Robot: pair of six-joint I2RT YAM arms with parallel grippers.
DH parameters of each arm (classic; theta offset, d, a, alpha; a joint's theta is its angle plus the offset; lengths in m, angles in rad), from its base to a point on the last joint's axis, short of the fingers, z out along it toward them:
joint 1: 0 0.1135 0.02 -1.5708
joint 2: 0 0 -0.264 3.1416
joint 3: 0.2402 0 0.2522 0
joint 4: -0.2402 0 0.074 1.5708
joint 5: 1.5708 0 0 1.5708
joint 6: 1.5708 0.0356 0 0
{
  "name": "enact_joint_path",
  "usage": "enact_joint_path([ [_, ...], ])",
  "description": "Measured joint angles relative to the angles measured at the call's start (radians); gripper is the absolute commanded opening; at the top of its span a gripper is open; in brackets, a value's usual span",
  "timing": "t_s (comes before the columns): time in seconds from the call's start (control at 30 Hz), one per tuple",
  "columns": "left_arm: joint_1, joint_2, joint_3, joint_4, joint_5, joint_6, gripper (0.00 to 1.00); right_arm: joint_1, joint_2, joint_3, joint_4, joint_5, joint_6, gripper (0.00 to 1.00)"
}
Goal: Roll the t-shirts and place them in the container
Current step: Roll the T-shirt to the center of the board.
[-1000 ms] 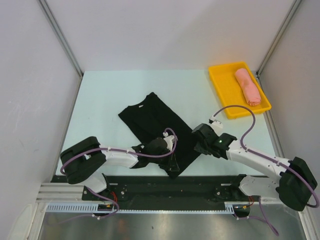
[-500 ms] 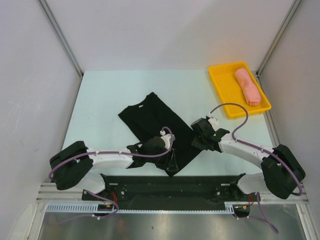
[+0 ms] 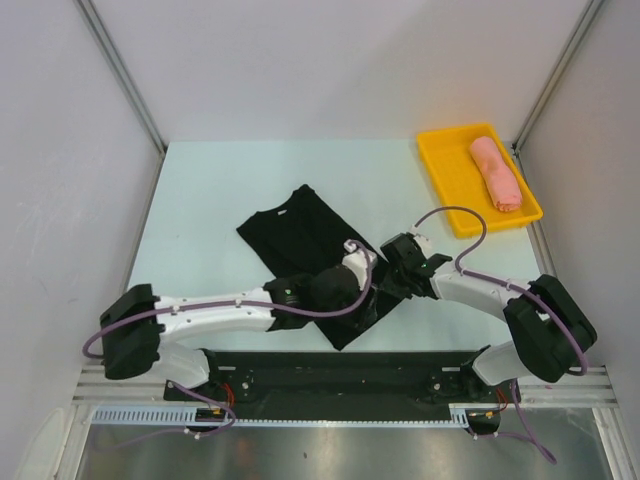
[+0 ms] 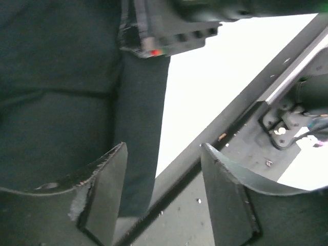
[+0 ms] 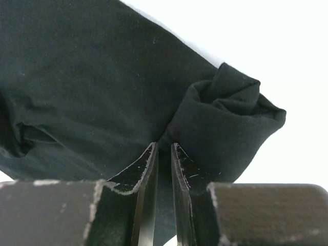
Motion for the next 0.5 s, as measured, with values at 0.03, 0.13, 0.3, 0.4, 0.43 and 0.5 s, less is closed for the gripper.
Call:
enact_joint_path([
  [0.03, -0.022, 0.034, 0.029, -0.010, -0.019, 0.014, 0.73, -0.004, 0.007, 0.000, 0.005, -0.008, -0.002, 0.22],
  [0.13, -0.088, 0.152, 0.108, -0.031, -0.088, 0.055, 0.75, -0.013, 0.026, 0.008, 0.019, -0.029, -0.005, 0.22],
  [0.3, -0.151, 0.283, 0.165, -0.082, -0.202, 0.084, 0.75, -0.033, 0.036, 0.013, 0.025, -0.061, -0.017, 0.22],
  [0.4, -0.170, 0.330, 0.177, -0.107, -0.266, 0.093, 0.73, -0.043, 0.039, 0.014, 0.026, -0.076, -0.019, 0.22],
  [0.43, -0.174, 0.340, 0.177, -0.109, -0.283, 0.096, 0.73, -0.046, 0.039, 0.014, 0.026, -0.078, -0.019, 0.22],
  [0.5, -0.184, 0.356, 0.178, -0.113, -0.319, 0.103, 0.71, -0.051, 0.039, 0.015, 0.026, -0.087, -0.021, 0.22],
])
